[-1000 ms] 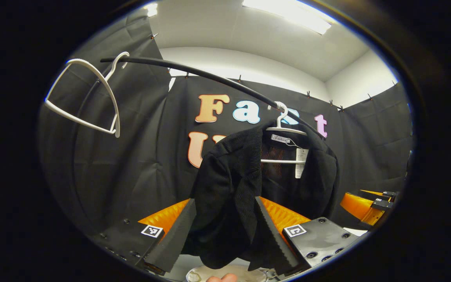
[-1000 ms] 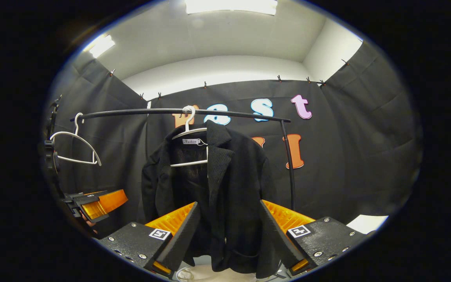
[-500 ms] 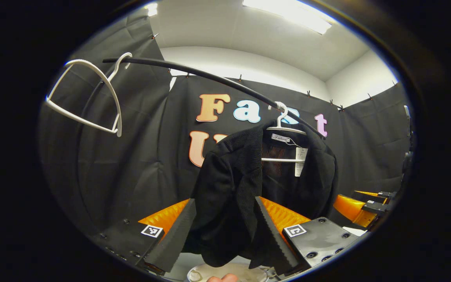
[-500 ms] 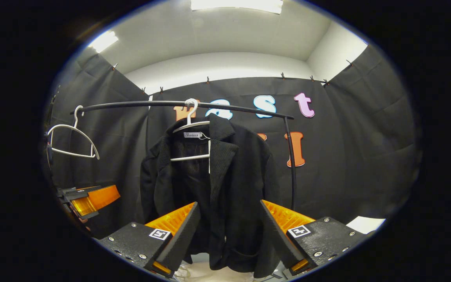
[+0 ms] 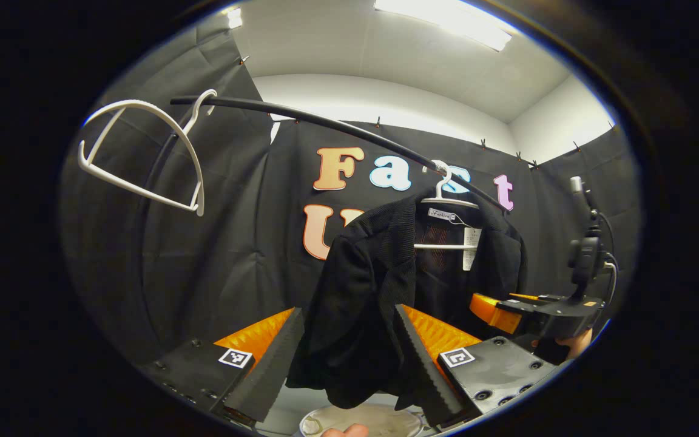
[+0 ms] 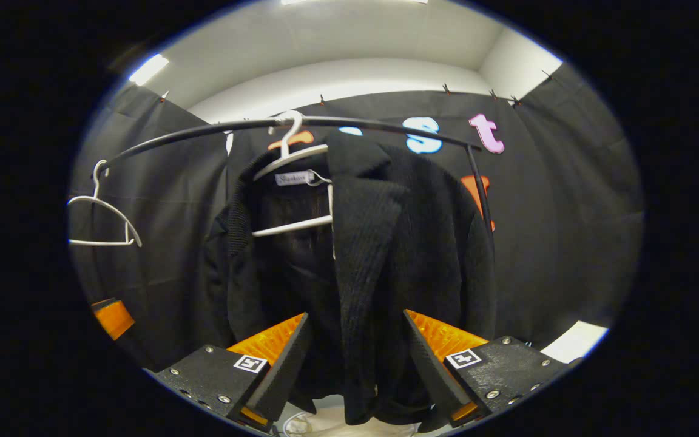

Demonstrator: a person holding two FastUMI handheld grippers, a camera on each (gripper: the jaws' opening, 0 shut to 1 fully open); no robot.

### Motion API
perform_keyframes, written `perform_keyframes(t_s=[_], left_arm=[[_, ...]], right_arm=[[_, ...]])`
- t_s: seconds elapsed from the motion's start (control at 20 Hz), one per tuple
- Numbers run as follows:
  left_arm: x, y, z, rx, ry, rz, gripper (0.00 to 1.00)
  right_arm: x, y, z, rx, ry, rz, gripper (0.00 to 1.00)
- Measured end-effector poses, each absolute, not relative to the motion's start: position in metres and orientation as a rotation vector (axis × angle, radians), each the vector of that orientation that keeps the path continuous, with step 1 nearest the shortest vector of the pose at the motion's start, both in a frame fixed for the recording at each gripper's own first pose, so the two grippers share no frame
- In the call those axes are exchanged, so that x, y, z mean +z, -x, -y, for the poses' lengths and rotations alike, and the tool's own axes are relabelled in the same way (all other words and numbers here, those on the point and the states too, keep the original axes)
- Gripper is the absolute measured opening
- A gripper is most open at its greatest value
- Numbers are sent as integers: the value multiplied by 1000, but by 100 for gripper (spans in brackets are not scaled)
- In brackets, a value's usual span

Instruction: Grasp the clothes on the hanger with both hands and then place them into the laundry hamper below.

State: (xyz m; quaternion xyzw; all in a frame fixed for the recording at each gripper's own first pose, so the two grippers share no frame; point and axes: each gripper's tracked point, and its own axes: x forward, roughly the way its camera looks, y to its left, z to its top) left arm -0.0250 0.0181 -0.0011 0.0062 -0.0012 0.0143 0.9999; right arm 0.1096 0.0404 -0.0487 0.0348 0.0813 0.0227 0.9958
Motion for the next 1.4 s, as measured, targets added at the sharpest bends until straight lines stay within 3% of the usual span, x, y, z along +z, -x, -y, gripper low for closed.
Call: perform_keyframes(t_s=[0.2,0.3,0.4,0.45,0.55,0.6,0.65,1.05,1.35,1.4], left_arm=[[-6,34,-20,35,-21,-12,96],[-9,38,-22,36,-18,-19,96],[-10,39,-22,36,-21,-26,96],[-10,38,-21,34,-22,-27,100],[-14,32,-17,23,-7,-35,100],[-17,28,-11,7,15,-45,93],[-18,21,-3,-12,36,-51,96],[-35,-51,53,-157,84,-78,100],[-59,-125,68,-91,-30,-65,92],[-67,-136,67,-65,-47,-72,100]], right_arm=[[-53,-142,-40,35,-119,-162,84],[-55,-150,-38,21,-88,-161,72],[-58,-154,-35,15,-43,-167,69],[-58,-156,-34,23,-27,-164,56],[-55,-156,-37,56,-19,-151,46],[-53,-152,-34,57,-18,-148,27],[-53,-148,-34,75,-26,-145,9],[-15,-102,-18,82,4,-94,5],[17,-81,-17,90,52,-50,5],[18,-81,-18,91,51,-49,5]])
